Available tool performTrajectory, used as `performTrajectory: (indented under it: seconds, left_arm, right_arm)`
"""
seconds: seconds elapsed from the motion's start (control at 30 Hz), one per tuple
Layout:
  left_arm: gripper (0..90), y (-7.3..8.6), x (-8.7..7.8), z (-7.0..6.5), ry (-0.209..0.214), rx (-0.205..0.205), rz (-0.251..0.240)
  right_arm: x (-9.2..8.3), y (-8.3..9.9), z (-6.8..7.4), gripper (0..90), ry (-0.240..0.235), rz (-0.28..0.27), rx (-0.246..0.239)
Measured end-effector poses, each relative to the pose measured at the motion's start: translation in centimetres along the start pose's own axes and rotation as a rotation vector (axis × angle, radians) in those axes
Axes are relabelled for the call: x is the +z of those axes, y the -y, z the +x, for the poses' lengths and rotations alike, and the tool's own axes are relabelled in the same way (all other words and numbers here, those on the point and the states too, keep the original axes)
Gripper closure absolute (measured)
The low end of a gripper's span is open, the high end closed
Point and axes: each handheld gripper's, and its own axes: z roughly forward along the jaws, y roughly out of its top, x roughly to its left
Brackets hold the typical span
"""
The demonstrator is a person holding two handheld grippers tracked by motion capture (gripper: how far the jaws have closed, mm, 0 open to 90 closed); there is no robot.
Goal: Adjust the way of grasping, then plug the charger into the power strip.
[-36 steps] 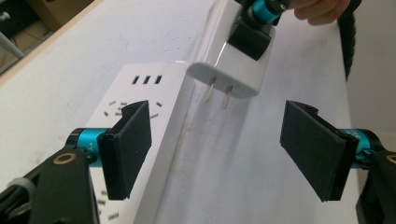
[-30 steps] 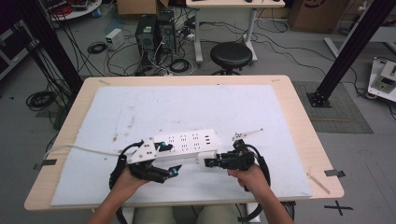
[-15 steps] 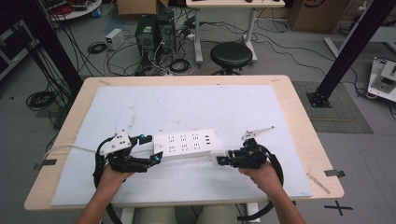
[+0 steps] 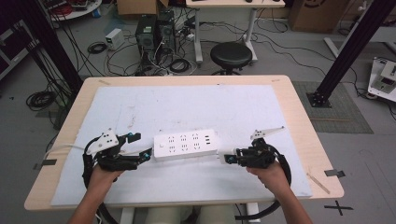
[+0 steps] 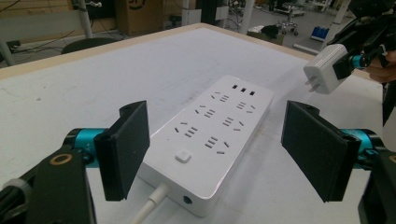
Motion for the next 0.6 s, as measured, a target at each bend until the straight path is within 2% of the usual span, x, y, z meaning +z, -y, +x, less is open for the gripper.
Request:
performTrajectory:
  seconds: [0.27, 0.4, 0.5, 0.6]
  left_arm:
    - [23.8, 0.4, -0.4, 0.2, -0.016, 0.002, 0.008]
    - [23.7, 0.3, -0.7, 0.2, -0.021, 0.011, 0.013]
    - [23.7, 0.2, -0.9, 0.4, -0.046, 0.023, 0.012]
    - [23.8, 0.3, -1.1, 0.5, -0.052, 0.017, 0.011]
  right_arm:
    - [-0.9, -0.1, -0.2, 63.4, 0.015, -0.019, -0.004]
    - [-1.7, -0.5, -0.3, 63.4, 0.042, 0.003, -0.016]
    - [-2.2, -1.1, -0.2, 63.4, 0.059, 0.021, -0.039]
    - [-2.7, -1.8, 0.0, 63.4, 0.080, 0.047, -0.062]
